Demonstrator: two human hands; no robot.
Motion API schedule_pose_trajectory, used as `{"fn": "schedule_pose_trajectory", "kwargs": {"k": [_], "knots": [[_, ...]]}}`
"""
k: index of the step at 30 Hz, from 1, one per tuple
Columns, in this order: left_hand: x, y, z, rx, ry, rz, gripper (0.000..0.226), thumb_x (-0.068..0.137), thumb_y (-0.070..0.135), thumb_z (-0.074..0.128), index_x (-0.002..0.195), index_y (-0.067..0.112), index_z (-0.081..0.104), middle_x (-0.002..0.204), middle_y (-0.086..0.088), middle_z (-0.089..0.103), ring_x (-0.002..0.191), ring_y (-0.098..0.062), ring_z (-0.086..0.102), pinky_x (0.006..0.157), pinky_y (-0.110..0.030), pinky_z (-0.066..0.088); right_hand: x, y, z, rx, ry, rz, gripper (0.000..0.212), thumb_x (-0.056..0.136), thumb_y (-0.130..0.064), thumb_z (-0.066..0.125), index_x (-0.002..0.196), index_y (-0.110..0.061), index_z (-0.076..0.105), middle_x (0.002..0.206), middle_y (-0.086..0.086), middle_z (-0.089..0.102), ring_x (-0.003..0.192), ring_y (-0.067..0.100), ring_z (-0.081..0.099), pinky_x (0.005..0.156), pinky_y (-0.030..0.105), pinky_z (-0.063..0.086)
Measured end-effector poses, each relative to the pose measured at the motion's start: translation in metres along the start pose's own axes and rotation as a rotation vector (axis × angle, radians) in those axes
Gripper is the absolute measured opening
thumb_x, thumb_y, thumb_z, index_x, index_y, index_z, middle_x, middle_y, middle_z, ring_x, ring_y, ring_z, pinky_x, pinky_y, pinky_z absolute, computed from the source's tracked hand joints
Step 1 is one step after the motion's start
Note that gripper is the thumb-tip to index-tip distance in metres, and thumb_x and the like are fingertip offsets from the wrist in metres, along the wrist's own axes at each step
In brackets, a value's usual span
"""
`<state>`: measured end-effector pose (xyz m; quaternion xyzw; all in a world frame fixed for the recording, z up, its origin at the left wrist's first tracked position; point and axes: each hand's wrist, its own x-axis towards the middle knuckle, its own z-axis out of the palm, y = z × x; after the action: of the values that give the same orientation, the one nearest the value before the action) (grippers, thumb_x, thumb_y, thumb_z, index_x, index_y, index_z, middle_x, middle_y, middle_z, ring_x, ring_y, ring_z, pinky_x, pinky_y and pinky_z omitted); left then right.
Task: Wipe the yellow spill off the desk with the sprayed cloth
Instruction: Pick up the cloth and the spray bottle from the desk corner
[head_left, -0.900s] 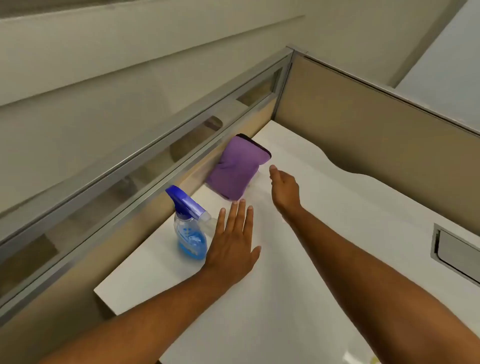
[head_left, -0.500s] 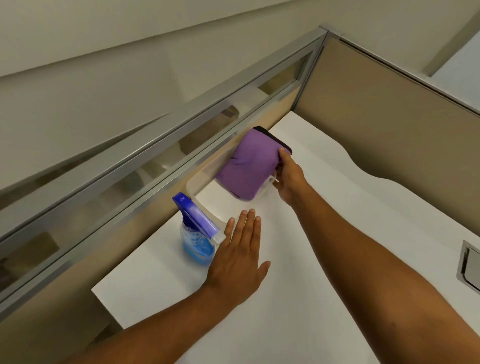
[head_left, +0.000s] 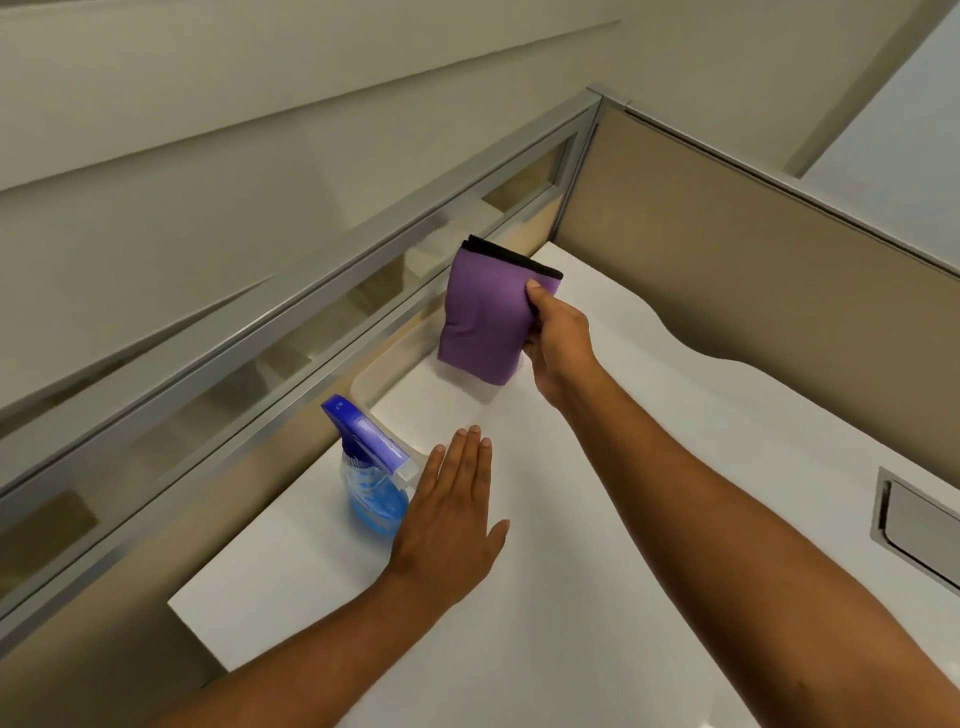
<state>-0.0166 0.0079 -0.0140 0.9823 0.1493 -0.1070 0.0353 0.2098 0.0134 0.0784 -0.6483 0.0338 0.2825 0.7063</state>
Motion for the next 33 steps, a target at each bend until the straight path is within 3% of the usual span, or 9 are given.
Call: {"fn": "schedule_pose_trajectory", "kwargs": {"k": [4,6,9,13,15,19,25,29,33], "knots": [[-0.006,0.004,-0.019,-0.206,0.004,-0.012,0.102,0.097,0.08,0.014,0.164,0.015,-0.028,0.177,-0.005,-0.027,0.166,-0.025,-0.016,0.129,-0.034,-0.01,-0.041,-0.031,-0.02,0.185,-0.061,-0.042,0.017,0.107,-0.028,0.061,0.112,-0.014,0.068,0.116,0.005,0.077,0.111,0.024,0.072,0.086,0.04,0.063],[-0.011,0.007,-0.037,-0.615,0.025,-0.032,0.106,0.089,0.085,0.02,0.167,0.027,-0.02,0.178,0.009,-0.019,0.167,-0.014,-0.007,0.126,-0.024,0.001,-0.065,-0.045,-0.038,0.275,-0.089,-0.048,0.013,0.106,-0.029,0.061,0.109,-0.018,0.069,0.107,0.004,0.082,0.107,0.024,0.076,0.084,0.043,0.065],[-0.021,0.018,-0.077,-1.392,0.09,-0.086,0.121,0.071,0.1,0.037,0.17,0.039,0.004,0.177,0.016,0.014,0.161,-0.009,0.022,0.125,-0.03,0.023,-0.101,-0.056,-0.07,0.402,-0.118,-0.05,0.02,0.105,-0.028,0.064,0.118,-0.014,0.069,0.105,0.005,0.082,0.101,0.022,0.079,0.079,0.041,0.065],[-0.028,0.04,-0.116,-1.949,0.147,-0.134,0.065,0.099,0.064,0.038,0.158,0.037,0.04,0.163,0.007,0.051,0.15,-0.025,0.052,0.12,-0.039,0.043,-0.142,-0.059,-0.112,0.547,-0.106,-0.032,0.03,0.104,-0.026,0.066,0.126,-0.007,0.068,0.107,0.009,0.081,0.094,0.023,0.08,0.072,0.036,0.064],[-0.032,0.052,-0.13,-2.146,0.12,-0.149,0.054,0.108,0.053,0.034,0.156,0.032,0.048,0.154,0.003,0.062,0.139,-0.029,0.063,0.112,-0.047,0.054,-0.158,-0.057,-0.132,0.595,-0.095,-0.042,0.029,0.104,-0.026,0.064,0.125,-0.006,0.069,0.104,0.009,0.081,0.09,0.021,0.08,0.07,0.034,0.064],[-0.043,0.079,-0.141,-2.3,-0.039,-0.214,0.043,0.108,0.055,0.04,0.137,0.039,0.066,0.138,-0.005,0.074,0.123,-0.025,0.075,0.09,-0.04,0.065,-0.179,-0.046,-0.169,0.693,-0.082,-0.091,0.042,0.105,-0.035,0.062,0.135,-0.006,0.065,0.114,0.01,0.079,0.099,0.022,0.079,0.074,0.035,0.064],[-0.066,0.119,-0.125,-2.182,-0.096,-0.054,0.041,0.1,0.042,0.058,0.139,0.032,0.066,0.132,-0.003,0.076,0.109,-0.022,0.076,0.085,-0.033,0.063,-0.194,-0.003,-0.195,0.855,-0.13,-0.109,0.089,0.091,-0.087,0.038,0.143,-0.02,0.065,0.138,0.011,0.07,0.124,0.036,0.065,0.109,0.05,0.05],[-0.081,0.135,-0.11,-2.08,-0.045,-0.119,0.037,0.102,0.037,0.056,0.136,0.029,0.066,0.128,-0.005,0.077,0.106,-0.027,0.08,0.08,-0.036,0.065,-0.204,0.017,-0.184,0.887,-0.352,-0.027,0.123,0.069,-0.103,0.041,0.149,-0.01,0.058,0.145,0.02,0.062,0.127,0.044,0.061,0.113,0.058,0.042],[-0.09,0.133,-0.102,-2.058,0.0,-0.153,0.041,0.092,0.04,0.062,0.132,0.032,0.067,0.123,-0.002,0.078,0.11,-0.03,0.079,0.081,-0.041,0.067,-0.2,0.032,-0.185,0.947,-0.513,-0.021,0.129,0.071,-0.105,0.029,0.16,-0.011,0.041,0.164,0.011,0.041,0.137,0.035,0.05,0.118,0.057,0.037]]}}
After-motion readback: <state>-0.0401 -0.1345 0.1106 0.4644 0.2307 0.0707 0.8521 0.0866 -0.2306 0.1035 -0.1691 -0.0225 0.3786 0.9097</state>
